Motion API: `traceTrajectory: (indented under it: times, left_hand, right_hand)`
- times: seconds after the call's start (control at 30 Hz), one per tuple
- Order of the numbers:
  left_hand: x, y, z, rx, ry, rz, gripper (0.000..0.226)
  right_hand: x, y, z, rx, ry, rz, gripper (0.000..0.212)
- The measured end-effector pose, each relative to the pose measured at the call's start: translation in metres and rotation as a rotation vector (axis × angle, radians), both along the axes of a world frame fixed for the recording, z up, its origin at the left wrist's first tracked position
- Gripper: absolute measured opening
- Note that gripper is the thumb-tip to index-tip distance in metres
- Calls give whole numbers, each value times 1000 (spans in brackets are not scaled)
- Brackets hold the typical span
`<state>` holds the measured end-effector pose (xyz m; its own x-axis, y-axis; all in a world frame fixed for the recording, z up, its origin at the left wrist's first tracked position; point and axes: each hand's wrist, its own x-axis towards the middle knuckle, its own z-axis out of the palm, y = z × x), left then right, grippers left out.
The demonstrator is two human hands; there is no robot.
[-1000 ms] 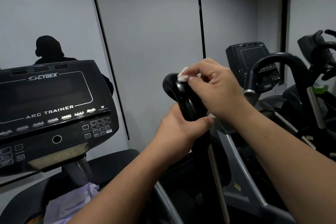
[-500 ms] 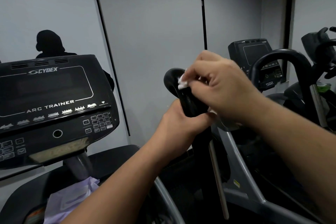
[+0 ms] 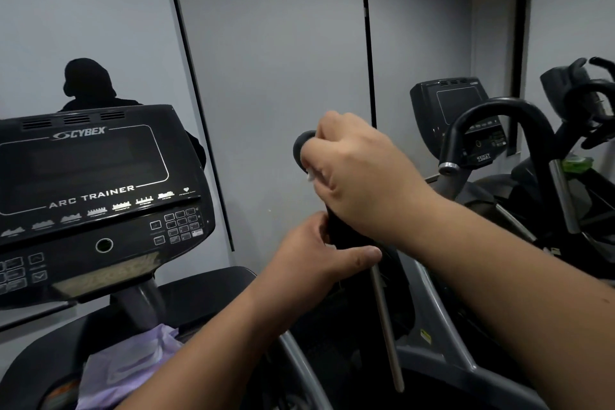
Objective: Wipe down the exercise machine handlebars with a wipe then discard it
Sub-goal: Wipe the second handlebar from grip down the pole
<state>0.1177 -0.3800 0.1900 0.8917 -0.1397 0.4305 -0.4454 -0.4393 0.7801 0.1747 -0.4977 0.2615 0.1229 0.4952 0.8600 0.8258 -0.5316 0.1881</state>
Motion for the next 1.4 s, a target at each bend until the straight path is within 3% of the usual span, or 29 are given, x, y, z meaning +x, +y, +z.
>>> traceTrajectory:
  times: [0.03, 0.07, 0.1, 0.17, 0.2, 0.23, 0.27, 0.4, 0.63, 0.83, 1.03, 1.2, 1.4]
  left_hand:
    - [0, -6, 1, 25, -31, 21, 16]
    - [4, -9, 1, 42, -91, 92, 21]
    - [3, -15, 9, -70, 81, 81, 30]
    - [9, -11, 3, -36, -18, 82, 27]
    - [6, -10, 0, -76, 77, 45, 22]
    - [-1, -10, -4, 11, -7, 104, 15]
    - [-1, -7, -9, 76, -19, 64, 14]
    - [-3, -1, -8, -4, 127, -9, 28]
    - [0, 3, 11, -123, 123, 59, 24]
    - [-2, -9, 17, -76, 100, 18, 26]
    - [3, -11, 11, -202, 124, -23, 29]
    - [3, -8, 14, -53, 120, 77, 34]
    - [1, -13, 14, -171, 151, -7, 35]
  right_hand:
    - [-3, -1, -9, -36, -43, 7, 4]
    - [-7, -6, -21, -83, -70, 23, 6]
    - [-11, -11, -35, -134, -87, 37, 8]
    - [-18, -20, -55, -226, -100, 42, 11]
    - [-19, -23, -54, -253, -105, 45, 10]
    - [-16, -23, -48, -250, -117, 50, 8]
    - [-13, -22, -38, -206, -117, 53, 6]
    - [-1, -19, -6, 84, -5, 92, 11]
    - [-21, -44, -64, -45, 149, 188, 16]
    - [-1, -24, -21, 239, 142, 186, 15]
    - [-14, -43, -71, 177, 203, 231, 8]
    - [21, -27, -18, 415, 217, 191, 14]
    - [0, -39, -73, 436, 366, 328, 13]
